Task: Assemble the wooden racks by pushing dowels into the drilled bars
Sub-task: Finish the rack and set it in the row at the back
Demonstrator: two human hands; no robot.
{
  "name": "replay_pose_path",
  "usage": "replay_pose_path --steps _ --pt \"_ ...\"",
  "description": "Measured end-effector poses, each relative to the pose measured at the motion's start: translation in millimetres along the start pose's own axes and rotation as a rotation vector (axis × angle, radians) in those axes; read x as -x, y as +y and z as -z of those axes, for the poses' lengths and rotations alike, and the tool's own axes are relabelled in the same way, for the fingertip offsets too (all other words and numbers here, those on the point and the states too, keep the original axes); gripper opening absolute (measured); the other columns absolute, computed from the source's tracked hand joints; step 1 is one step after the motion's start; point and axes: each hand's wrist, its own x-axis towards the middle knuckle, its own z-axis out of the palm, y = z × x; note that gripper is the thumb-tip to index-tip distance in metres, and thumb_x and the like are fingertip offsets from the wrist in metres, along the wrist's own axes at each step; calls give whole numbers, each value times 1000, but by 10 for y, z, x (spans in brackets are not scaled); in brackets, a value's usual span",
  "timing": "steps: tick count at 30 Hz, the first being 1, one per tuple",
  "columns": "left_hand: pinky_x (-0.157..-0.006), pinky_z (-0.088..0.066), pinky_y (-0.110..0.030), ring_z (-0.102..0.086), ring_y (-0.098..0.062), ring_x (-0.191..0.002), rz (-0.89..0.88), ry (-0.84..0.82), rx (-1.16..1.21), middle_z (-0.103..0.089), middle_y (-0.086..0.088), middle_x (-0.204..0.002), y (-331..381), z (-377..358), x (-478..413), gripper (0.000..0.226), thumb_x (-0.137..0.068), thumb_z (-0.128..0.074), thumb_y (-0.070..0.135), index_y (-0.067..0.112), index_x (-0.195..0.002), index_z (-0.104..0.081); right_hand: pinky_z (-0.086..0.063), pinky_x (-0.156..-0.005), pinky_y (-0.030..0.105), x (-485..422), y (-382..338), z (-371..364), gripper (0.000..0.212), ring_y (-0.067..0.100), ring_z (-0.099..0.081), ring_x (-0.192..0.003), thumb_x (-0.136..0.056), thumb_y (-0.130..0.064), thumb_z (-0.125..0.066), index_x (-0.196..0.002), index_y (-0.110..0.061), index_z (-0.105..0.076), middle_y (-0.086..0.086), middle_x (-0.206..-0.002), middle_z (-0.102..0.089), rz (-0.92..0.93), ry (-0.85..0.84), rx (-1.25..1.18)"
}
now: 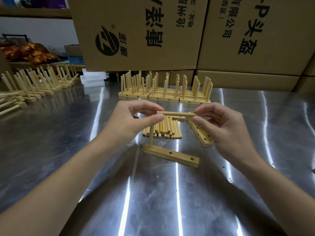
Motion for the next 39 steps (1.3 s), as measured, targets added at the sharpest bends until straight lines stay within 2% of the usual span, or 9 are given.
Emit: replay_pose_path --steps 5,12,15,18,20,27,31,34,39 --pt "-95 -62 -43 -78 -14 -96 2 5 -9 -82 2 -96 -1 3 -9 20 -86 -86 21 24 -105 -84 -58 -91 62 0 -22 -4 20 18 -76 -99 -90 -9 -82 -107 -17 -75 -1 -100 -79 11 27 -96" --pt "-103 -56 -60 -78 -17 -100 32 -2 3 -83 2 -98 -5 21 -14 21 -88 -86 22 29 -107 -85 -55 -94 68 -4 -25 3 22 22 -76 -103 -89 -14 -83 -109 -20 -76 1 -103 -79 12 29 -135" --pt "-102 -58 -54 -78 -15 -102 27 -14 -9 -83 3 -99 -11 20 -13 18 -89 -84 24 29 -107 -85 -61 -94 49 -11 -29 17 21 20 -76 -103 -89 -19 -84 -108 -22 -78 1 -104 -79 7 35 -163" --pt "-86 -60 -33 -75 -13 -96 -10 -55 -24 -81 3 -96 -14 -6 -14 15 -91 -83 26 31 -105 -85 -57 -83 23 -3 -65 -18 23 14 -75 -100 -88 -28 -82 -110 -22 -81 3 -104 -80 -57 9 -285" --pt "-75 -59 -32 -73 -18 -94 -25 -110 -34 -80 0 -98 -8 -35 -2 15 -89 -83 31 32 -105 -85 -56 -78 20 20 -69 -82 23 12 -74 -102 -90 -34 -77 -110 -24 -82 3 -105 -80 -128 -56 -351" --pt "-82 -46 -27 -61 1 -107 106 -389 -424 -69 24 -121 -65 243 -66 55 -74 -87 64 57 -125 -66 -53 -78 17 45 -26 -142 15 14 -76 -102 -104 -29 -61 -107 -20 -73 -2 -104 -79 -35 -198 -62" --pt "-83 -45 -28 -58 6 -96 183 -523 -572 -64 40 -98 -190 198 -60 39 -75 -90 59 51 -110 -76 -54 -87 26 108 24 -217 15 16 -74 -105 -107 -25 -59 -108 -24 -74 -9 -103 -77 -23 -308 69" --pt "-80 -51 -38 -60 -7 -82 203 -521 -541 -66 23 -76 -278 127 -62 21 -80 -91 46 46 -98 -82 -57 -91 33 109 -6 -234 15 16 -73 -105 -107 -24 -60 -108 -23 -74 -8 -102 -77 -24 -320 67" --pt "-74 -44 -37 -54 -8 -75 178 -522 -476 -59 16 -68 -339 133 -67 16 -79 -90 49 48 -93 -83 -58 -93 47 99 -68 -259 12 14 -73 -102 -106 -19 -62 -105 -20 -74 -11 -98 -77 35 -354 149"
